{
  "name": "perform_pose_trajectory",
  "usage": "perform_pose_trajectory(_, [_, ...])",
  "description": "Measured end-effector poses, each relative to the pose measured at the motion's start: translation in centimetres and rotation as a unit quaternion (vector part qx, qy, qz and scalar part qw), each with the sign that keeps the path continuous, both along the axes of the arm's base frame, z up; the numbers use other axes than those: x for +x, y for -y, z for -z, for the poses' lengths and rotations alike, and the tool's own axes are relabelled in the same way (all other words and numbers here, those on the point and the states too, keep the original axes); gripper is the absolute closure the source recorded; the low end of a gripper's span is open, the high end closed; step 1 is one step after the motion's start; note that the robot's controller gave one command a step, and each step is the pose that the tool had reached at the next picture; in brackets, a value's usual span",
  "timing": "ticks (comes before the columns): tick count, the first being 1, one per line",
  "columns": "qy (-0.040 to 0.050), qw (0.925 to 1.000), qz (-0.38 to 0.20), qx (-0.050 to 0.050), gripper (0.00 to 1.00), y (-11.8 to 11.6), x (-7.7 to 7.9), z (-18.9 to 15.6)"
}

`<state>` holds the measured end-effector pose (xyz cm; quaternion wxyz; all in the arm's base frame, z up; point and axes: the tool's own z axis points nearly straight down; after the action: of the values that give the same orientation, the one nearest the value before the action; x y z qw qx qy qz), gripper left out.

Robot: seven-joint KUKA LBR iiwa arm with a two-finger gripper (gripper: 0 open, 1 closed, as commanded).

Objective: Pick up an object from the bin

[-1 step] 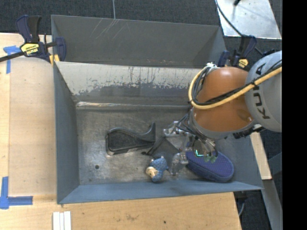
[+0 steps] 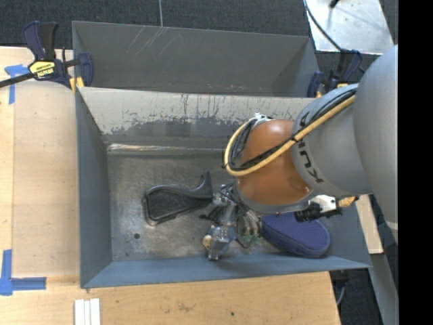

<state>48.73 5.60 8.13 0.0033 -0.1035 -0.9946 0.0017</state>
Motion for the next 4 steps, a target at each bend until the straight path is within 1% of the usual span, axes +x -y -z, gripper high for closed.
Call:
perform_pose_trajectory(1, [-0.0068, 1.0000, -0.001, 0.001, 1.00, -0.1, -0.3, 0.0])
perform_pose_trajectory(2, [0.0092, 0.9999, 0.012, 0.002, 1.00, -0.5, 0.8, -17.1])
perform_pose_trajectory(3, [0.0047, 0.9999, 0.012, 0.001, 0.00, -0.5, 0.6, -16.7])
perform_pose_trajectory(4, [0.0015, 0.9997, 0.025, 0.001, 0.00, -6.5, 3.5, -0.3])
